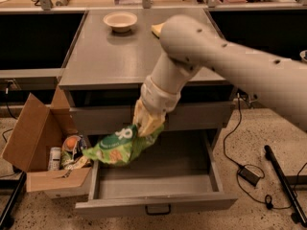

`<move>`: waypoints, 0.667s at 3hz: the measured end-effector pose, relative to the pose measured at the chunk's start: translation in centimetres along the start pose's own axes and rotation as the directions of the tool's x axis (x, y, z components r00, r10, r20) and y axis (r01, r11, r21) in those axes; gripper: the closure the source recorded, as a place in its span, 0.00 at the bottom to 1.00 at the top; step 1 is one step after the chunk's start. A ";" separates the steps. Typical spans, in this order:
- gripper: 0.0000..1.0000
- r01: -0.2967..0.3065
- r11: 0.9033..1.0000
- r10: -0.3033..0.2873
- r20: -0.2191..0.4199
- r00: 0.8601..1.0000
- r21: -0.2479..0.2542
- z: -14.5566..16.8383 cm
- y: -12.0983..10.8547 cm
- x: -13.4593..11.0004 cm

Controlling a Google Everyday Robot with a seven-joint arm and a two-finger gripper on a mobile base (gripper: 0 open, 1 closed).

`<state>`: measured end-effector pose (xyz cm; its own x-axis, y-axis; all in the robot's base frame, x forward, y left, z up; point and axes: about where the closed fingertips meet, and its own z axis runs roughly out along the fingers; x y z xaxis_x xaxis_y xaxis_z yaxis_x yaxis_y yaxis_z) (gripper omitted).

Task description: Place green rice chip bag into middle drawer

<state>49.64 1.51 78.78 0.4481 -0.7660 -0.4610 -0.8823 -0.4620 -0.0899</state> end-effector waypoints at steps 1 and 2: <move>1.00 -0.084 0.996 0.085 0.029 0.996 -0.034 5.3 1.4 4.7; 1.00 -0.192 0.981 0.193 0.041 0.980 -0.031 8.9 3.0 10.1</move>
Offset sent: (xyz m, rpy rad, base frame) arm 0.0149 -0.0947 -0.1978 0.0018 0.1804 -0.2871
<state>50.24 -3.63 65.98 0.2631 -0.8215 -0.5058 -0.9469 -0.3204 0.0277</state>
